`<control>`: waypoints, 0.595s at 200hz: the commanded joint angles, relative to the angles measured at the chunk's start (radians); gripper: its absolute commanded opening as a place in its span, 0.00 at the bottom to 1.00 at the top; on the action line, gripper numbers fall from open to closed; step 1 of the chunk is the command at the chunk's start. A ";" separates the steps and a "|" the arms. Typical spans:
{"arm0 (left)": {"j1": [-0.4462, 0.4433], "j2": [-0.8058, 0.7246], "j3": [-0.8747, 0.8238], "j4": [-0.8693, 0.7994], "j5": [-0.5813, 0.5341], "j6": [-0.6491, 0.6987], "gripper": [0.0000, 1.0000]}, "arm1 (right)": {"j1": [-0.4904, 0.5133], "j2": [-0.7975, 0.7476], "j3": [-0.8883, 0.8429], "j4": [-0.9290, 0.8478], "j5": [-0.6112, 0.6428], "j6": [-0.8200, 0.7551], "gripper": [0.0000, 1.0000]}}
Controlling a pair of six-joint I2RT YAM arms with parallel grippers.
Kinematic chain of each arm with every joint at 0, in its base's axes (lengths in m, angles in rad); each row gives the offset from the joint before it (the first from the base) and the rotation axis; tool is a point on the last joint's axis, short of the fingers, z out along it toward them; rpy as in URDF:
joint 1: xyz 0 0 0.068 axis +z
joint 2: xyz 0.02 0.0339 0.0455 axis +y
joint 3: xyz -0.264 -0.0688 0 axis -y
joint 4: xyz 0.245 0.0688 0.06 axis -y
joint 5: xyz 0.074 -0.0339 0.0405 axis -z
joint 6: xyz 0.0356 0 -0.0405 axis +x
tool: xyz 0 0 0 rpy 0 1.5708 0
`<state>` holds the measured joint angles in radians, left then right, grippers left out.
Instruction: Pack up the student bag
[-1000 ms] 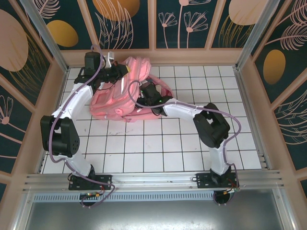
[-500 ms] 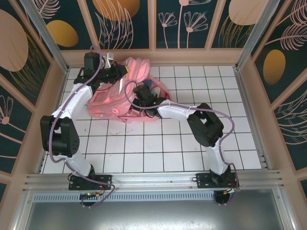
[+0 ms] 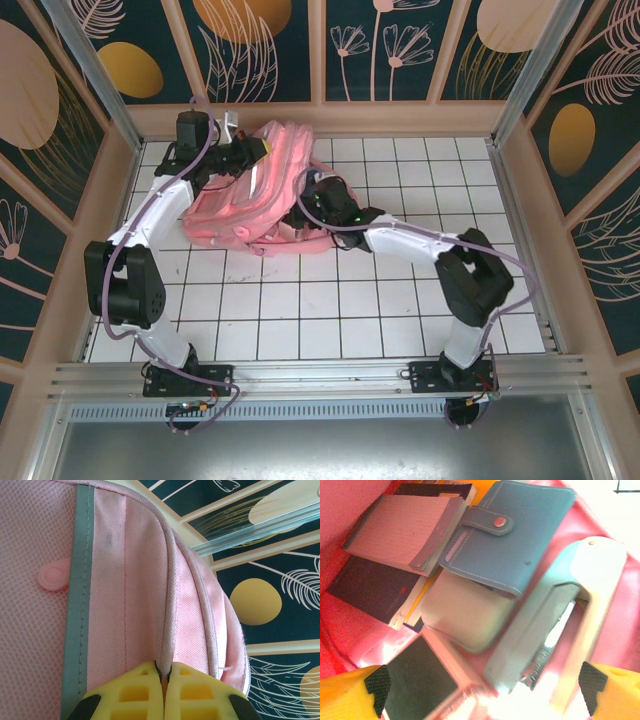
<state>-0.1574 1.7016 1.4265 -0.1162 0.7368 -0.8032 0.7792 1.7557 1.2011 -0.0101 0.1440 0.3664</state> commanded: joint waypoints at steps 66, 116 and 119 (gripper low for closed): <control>-0.010 -0.102 -0.088 0.023 0.011 0.093 0.58 | -0.056 -0.295 -0.252 0.051 0.151 0.149 0.99; -0.007 -0.199 -0.137 -0.151 -0.217 0.184 0.60 | -0.054 -0.339 -0.281 0.042 0.118 0.165 0.99; -0.005 -0.208 -0.148 -0.157 -0.231 0.187 0.60 | -0.054 -0.339 -0.283 0.045 0.113 0.168 0.99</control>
<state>-0.1646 1.5711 1.3308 -0.1661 0.6472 -0.6857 0.7269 1.4536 0.9340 0.0120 0.2615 0.4988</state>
